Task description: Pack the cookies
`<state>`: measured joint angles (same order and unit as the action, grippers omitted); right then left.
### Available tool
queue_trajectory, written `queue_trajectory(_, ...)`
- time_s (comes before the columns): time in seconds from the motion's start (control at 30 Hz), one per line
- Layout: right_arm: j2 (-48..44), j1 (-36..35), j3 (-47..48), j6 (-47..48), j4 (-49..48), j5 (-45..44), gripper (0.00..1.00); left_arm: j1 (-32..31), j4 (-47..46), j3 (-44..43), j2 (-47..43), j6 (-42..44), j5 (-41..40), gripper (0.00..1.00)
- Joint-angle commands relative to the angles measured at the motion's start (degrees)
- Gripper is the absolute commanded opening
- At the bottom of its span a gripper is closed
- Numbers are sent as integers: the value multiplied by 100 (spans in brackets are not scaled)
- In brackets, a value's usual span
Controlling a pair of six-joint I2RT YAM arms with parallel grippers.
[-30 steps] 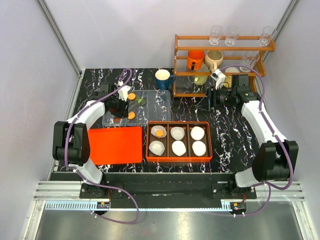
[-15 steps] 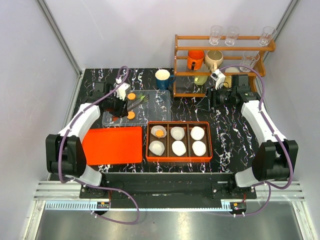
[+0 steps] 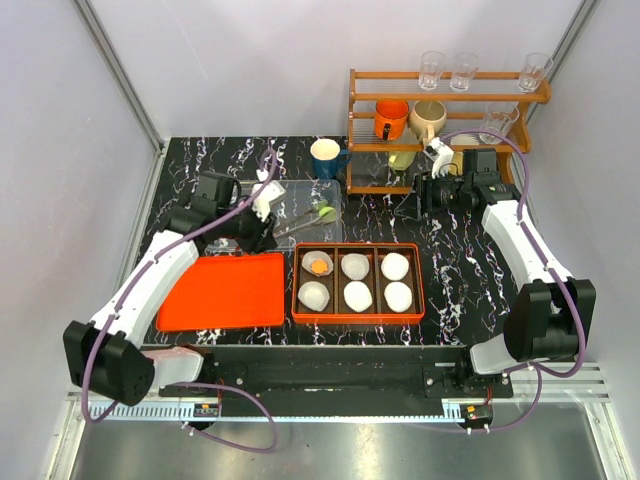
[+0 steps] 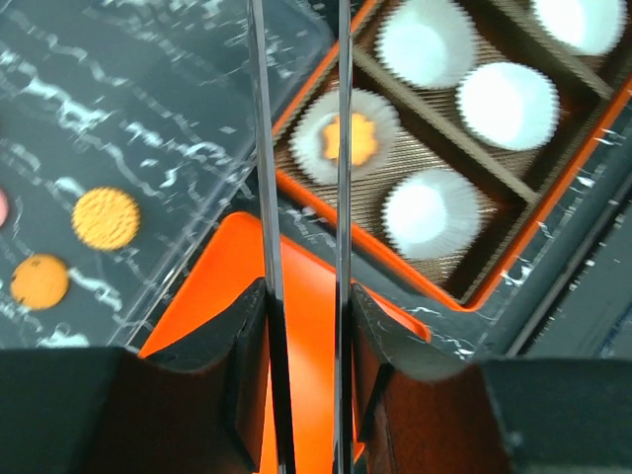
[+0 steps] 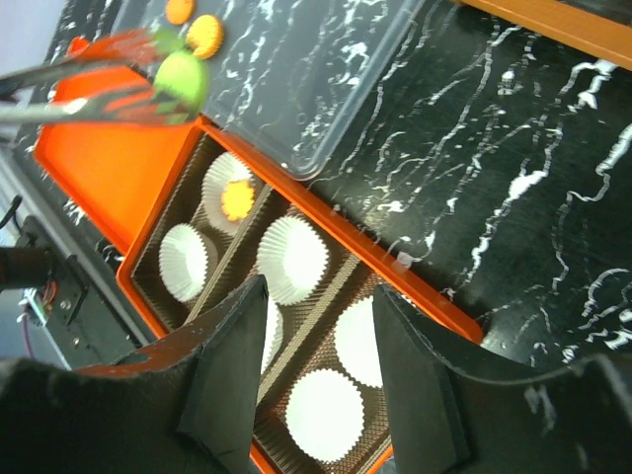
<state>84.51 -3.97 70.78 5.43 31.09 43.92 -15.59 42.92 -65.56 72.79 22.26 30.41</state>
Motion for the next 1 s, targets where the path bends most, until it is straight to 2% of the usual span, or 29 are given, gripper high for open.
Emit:
queue_trajectory(0.0, -215, 45, 50, -226, -340, -849, 56, -584, 68, -106, -433, 59, 290, 21)
queue_trajectory(0.33, -295, 203, 137, -394, -384, -2097, 55, -2244, 24, -159, -170, 120, 17, 21)
queue_trajectory(0.53, -383, 326, 85, -385, -472, -2493, 55, -2904, -82, -168, 278, 235, -97, 21)
queue_trajectory(0.97, -339, 370, 67, -376, -455, -2432, 55, -3459, -477, -264, 964, 323, -360, 22)
